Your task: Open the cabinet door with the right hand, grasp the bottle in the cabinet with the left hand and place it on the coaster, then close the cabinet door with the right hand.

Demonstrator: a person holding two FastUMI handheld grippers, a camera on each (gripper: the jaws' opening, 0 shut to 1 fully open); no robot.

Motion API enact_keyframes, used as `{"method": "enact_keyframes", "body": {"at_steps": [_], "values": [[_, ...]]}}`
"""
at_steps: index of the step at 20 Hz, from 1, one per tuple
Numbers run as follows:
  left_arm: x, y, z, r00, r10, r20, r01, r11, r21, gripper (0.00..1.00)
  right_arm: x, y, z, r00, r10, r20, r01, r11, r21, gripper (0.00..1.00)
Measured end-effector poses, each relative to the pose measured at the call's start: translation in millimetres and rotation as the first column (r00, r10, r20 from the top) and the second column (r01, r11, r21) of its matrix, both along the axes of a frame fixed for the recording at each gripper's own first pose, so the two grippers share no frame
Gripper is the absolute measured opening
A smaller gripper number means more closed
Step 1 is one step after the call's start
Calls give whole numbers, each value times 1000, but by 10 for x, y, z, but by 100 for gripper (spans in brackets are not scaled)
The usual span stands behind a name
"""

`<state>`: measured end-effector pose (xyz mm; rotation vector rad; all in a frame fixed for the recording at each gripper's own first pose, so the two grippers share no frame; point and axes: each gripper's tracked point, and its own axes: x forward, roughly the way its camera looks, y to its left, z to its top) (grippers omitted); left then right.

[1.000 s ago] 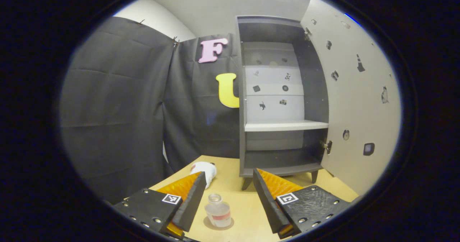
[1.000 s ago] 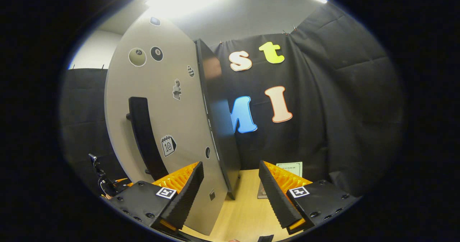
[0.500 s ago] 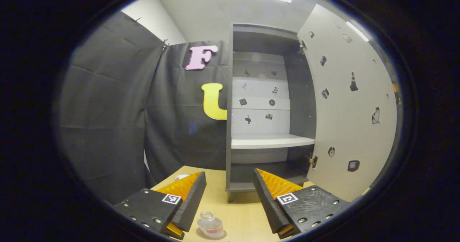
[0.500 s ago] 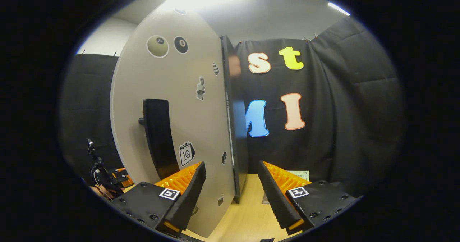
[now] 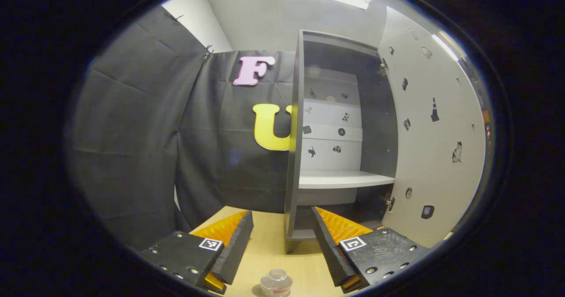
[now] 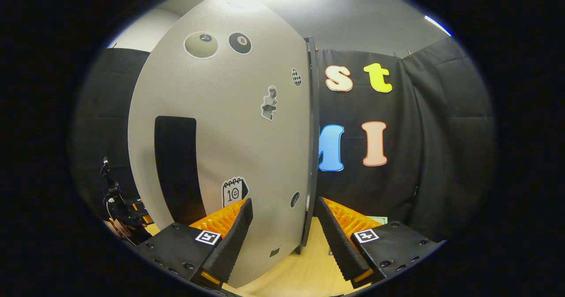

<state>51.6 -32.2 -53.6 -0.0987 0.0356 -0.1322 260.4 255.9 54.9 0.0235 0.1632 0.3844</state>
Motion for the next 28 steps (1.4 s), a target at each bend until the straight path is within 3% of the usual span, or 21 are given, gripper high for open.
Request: {"method": "enact_keyframes", "body": {"at_steps": [6,11,12,13,14,15,16,17,20,26,28], "values": [[23,322,-50,1000,7,-1,-7,1000,-13,81,167,506,-53,999,52,-2,-52,999,-3,94],[62,593,-130,1000,25,-12,-25,1000,-19,81,342,818,-245,999,47,-11,-47,997,-52,94],[75,654,-152,999,30,-13,-30,999,-21,81,374,873,-270,999,46,-12,-46,997,-62,87],[80,712,-156,999,35,-14,-36,999,-24,81,385,936,-326,999,48,-19,-49,996,-70,94],[84,762,-176,999,41,-17,-41,999,-28,81,426,996,-369,998,53,-27,-55,995,-77,88],[97,812,-183,999,46,-19,-46,998,-32,79,481,1038,-408,998,54,-32,-57,995,-87,94],[97,860,-216,998,52,-21,-53,998,-37,79,549,1076,-444,998,52,-31,-55,993,-101,89],[108,908,-231,998,57,-23,-58,998,-40,81,597,1104,-467,999,38,-19,-40,993,-113,94],[137,1074,-285,997,76,-30,-78,996,-42,81,587,1229,-570,1000,-2,-5,1,993,-120,97],[99,1433,-292,993,116,-21,-116,993,-17,79,629,1271,-603,999,-50,-19,49,997,-52,89],[89,1502,-276,992,123,-14,-123,992,-19,79,622,1280,-616,997,-68,-23,67,997,-37,93]]}}
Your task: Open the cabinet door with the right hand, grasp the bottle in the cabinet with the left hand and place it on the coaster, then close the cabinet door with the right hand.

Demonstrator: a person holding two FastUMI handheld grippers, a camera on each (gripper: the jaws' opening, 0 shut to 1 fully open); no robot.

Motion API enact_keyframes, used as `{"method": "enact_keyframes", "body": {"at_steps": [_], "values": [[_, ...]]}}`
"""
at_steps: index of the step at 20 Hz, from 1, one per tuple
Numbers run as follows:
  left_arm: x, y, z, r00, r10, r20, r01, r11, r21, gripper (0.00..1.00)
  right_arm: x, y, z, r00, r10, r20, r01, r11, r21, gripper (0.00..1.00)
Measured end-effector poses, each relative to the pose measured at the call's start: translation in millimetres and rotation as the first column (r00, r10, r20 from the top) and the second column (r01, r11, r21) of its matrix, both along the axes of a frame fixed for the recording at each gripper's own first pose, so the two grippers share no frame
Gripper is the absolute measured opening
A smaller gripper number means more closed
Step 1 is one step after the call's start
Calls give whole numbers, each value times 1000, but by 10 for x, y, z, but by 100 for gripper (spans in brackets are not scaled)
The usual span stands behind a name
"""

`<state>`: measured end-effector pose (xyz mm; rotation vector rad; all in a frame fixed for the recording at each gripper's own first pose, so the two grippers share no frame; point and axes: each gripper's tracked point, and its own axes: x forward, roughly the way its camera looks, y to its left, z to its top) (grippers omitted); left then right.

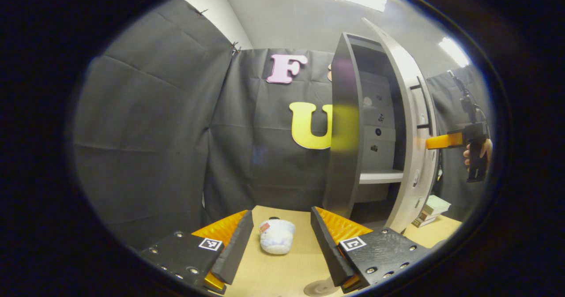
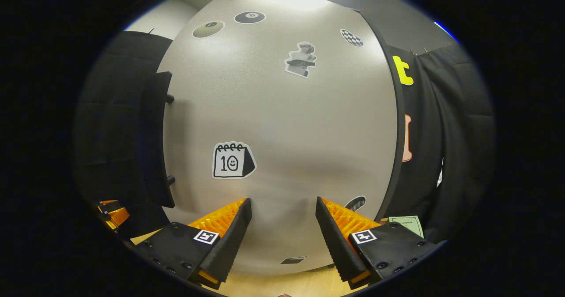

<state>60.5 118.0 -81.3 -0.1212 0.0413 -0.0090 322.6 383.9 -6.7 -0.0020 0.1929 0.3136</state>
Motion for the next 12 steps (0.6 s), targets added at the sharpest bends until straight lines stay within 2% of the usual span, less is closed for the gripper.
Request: {"method": "enact_keyframes", "body": {"at_steps": [3,4,7,8,11,12], "values": [[-20,103,13,1000,10,8,-10,1000,0,79,13,15,-10,1000,-23,4,23,1000,3,93],[-32,148,9,1000,16,6,-16,1000,3,79,9,15,-13,999,-32,8,32,999,1,89],[-150,238,-10,999,37,0,-37,999,16,81,-4,4,-13,998,-61,23,62,998,-9,89],[-178,295,-20,999,44,-4,-44,999,18,79,-8,5,-14,997,-71,25,71,997,-7,94],[-207,385,-58,998,66,-18,-66,998,17,79,-23,6,-16,995,-96,31,95,995,6,89],[-230,395,-75,997,71,-22,-70,997,17,79,-25,5,-27,994,-104,30,103,995,12,93]]}}
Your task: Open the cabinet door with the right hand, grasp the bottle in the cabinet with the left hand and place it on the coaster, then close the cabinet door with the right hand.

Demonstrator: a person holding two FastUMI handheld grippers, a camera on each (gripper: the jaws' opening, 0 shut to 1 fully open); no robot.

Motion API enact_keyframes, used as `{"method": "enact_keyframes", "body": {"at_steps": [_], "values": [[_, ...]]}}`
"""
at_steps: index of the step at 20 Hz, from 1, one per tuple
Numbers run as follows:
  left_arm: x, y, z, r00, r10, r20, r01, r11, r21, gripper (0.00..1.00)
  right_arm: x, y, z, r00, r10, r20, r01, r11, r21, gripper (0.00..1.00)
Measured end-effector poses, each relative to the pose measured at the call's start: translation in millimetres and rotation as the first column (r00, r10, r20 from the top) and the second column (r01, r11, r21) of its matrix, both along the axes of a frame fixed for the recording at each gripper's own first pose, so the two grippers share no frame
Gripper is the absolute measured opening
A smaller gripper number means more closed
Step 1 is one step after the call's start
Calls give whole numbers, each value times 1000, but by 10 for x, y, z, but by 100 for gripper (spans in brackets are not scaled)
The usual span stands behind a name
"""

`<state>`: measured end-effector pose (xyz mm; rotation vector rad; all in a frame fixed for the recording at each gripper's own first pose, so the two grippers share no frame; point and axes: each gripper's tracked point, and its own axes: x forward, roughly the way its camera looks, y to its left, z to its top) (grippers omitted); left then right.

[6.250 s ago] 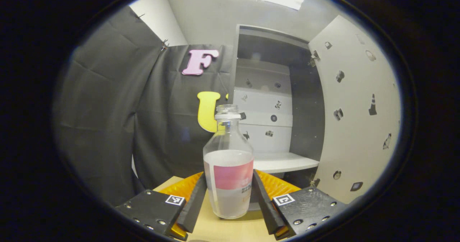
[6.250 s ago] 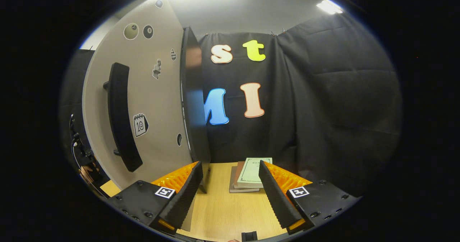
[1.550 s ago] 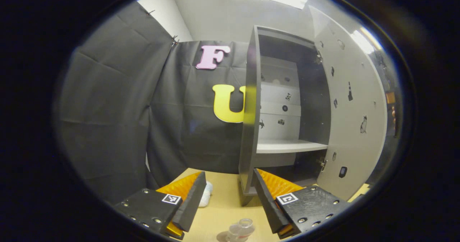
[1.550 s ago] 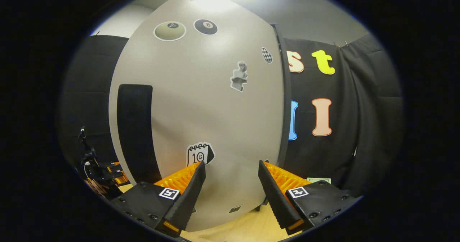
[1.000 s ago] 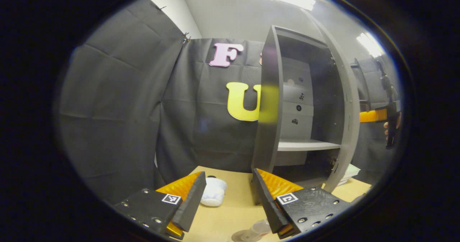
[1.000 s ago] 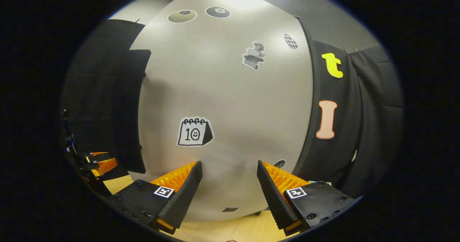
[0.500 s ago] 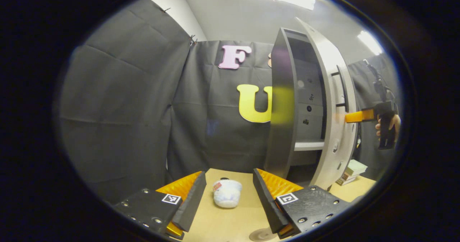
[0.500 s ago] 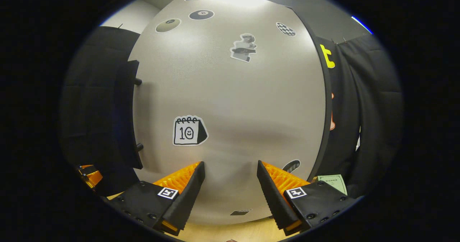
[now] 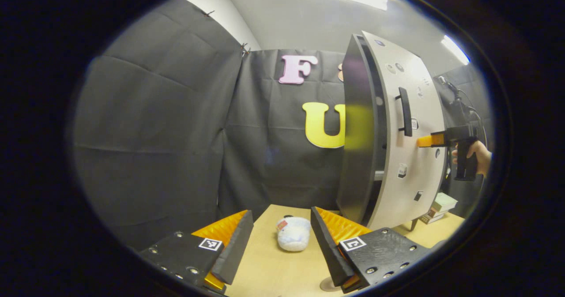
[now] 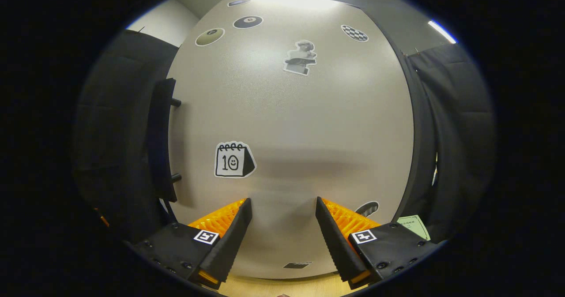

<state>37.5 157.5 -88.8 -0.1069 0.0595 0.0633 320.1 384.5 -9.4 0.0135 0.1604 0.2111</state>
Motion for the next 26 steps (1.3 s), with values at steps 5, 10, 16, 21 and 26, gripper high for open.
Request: {"method": "enact_keyframes", "body": {"at_steps": [5,10,16,21,26], "values": [[-101,-9,96,1000,16,0,-16,1000,25,79,-31,44,-18,1000,3,2,-3,1000,22,93],[-127,-244,320,1000,20,13,-21,998,55,79,-143,-38,103,999,41,31,-41,999,22,93],[-42,-906,704,999,-32,35,29,997,70,79,-669,-625,305,996,71,60,-73,997,23,94],[40,-1564,936,994,-102,31,100,993,65,81,-976,-1390,450,997,29,75,-34,998,60,94],[4,-2057,1166,991,-130,40,128,991,40,79,-1246,-2237,451,996,-38,76,34,998,55,94]]}}
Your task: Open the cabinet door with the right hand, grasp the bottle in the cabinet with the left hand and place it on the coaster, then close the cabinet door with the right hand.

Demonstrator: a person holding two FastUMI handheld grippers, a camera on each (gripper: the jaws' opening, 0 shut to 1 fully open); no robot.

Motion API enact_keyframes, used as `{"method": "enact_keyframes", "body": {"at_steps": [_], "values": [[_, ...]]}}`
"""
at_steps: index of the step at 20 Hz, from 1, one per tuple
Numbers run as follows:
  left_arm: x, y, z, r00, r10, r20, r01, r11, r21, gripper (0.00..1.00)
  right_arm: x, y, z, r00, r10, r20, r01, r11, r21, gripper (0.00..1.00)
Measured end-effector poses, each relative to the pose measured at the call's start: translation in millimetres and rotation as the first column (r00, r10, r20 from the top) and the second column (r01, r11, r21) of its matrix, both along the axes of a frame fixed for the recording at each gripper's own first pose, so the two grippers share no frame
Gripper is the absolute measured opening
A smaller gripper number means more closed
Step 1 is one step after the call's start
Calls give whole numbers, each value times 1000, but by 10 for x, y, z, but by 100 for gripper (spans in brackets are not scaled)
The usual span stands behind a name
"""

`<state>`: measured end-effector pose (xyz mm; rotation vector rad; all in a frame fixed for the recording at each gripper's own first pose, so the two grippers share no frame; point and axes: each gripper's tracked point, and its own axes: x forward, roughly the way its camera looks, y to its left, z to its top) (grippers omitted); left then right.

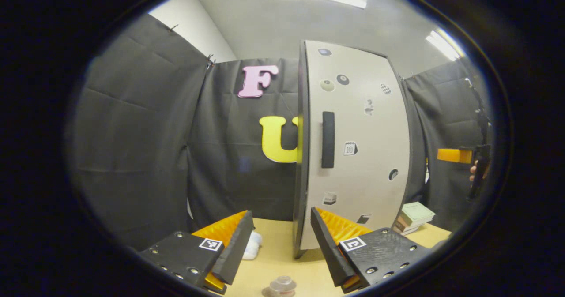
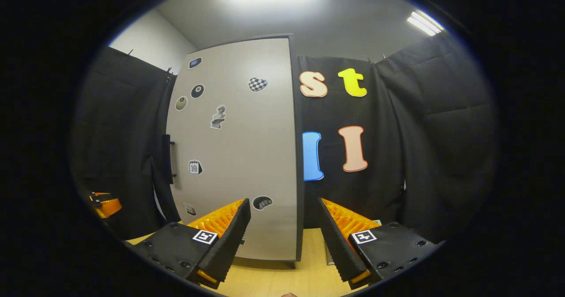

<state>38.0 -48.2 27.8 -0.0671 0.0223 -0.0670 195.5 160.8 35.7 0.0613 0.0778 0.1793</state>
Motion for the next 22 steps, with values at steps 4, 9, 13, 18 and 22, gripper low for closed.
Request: {"method": "enact_keyframes", "body": {"at_steps": [4,9,13,18,22], "values": [[-124,-215,168,1000,20,13,-21,1000,22,79,-206,-556,-16,1000,-22,11,22,1000,-13,94],[-452,-299,265,997,83,7,-83,993,82,79,-469,-1042,-51,999,-14,39,16,999,-36,94],[-632,-286,256,996,89,-8,-89,994,69,81,-687,-1192,-78,999,-23,31,24,999,-44,94],[-768,-63,304,996,87,3,-87,994,72,79,-881,-1133,-9,997,-42,60,46,998,-52,94],[-859,160,393,995,98,26,-100,991,91,81,-1006,-1052,85,996,-42,77,45,998,-36,95]]}}
